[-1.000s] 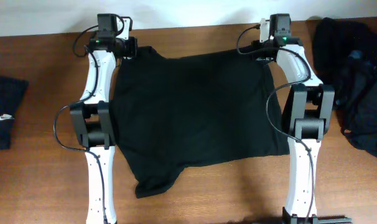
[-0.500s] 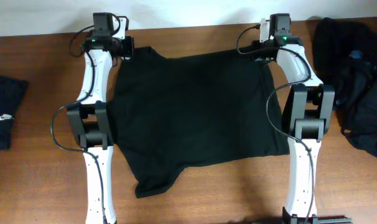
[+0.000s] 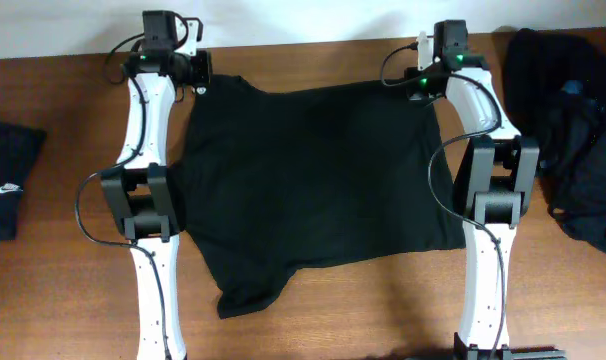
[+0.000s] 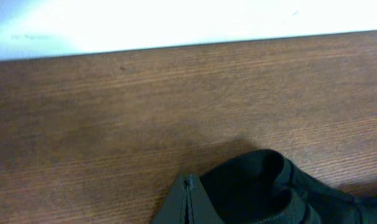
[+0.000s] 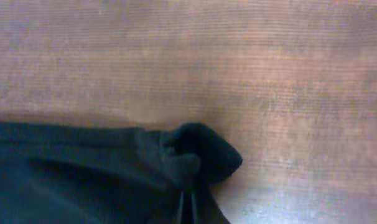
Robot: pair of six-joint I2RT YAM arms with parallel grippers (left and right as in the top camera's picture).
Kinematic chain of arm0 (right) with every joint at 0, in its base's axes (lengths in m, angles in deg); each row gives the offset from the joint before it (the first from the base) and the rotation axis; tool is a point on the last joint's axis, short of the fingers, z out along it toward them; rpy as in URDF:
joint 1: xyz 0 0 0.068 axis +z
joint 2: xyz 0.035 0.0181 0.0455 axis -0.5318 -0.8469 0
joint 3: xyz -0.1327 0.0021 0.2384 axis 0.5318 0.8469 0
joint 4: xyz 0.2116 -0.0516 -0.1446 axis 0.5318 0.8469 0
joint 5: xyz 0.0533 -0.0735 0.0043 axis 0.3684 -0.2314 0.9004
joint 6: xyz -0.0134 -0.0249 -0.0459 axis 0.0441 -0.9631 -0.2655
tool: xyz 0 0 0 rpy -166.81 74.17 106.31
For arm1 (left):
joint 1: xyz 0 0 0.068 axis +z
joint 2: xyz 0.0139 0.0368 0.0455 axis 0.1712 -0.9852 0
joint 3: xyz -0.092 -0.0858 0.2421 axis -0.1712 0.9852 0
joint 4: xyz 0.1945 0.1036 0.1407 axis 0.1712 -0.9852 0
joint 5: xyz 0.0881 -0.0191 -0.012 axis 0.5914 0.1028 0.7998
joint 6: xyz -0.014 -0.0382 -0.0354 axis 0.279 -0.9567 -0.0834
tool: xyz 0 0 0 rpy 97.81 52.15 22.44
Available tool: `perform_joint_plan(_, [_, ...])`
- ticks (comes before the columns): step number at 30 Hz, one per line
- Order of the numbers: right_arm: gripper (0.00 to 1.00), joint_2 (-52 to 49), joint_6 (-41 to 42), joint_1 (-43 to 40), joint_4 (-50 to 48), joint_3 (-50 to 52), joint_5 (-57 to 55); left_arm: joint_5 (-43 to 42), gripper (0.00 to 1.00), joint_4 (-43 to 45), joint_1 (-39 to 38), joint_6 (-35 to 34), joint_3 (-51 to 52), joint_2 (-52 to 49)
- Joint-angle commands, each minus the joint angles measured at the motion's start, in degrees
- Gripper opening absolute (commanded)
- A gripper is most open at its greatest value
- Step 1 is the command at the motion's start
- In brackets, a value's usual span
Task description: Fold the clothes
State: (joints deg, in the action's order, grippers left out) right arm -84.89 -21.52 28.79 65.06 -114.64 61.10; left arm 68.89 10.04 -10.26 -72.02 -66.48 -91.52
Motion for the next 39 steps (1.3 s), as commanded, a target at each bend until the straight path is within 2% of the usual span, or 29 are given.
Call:
perform_joint_plan(1, [0.04,3.1,-0.2,0.4,2.4,-4.0,0.6,-0.7,0.01,-1.4,0.6,0.2,0.4,4.0])
perform_joint_plan(15, [0.04,3.9,-1.5,0.3,12.8,-12.2,1.9,-0.6,0.01,-8.6,0.7,0.2,0.4,11.4])
perform_joint_plan(39, [0.04,9.8,-6.0,-0.2,29.9,-12.8,5.1,-1.1,0.01,-28.5,1.8,-0.9,0.4,14.0])
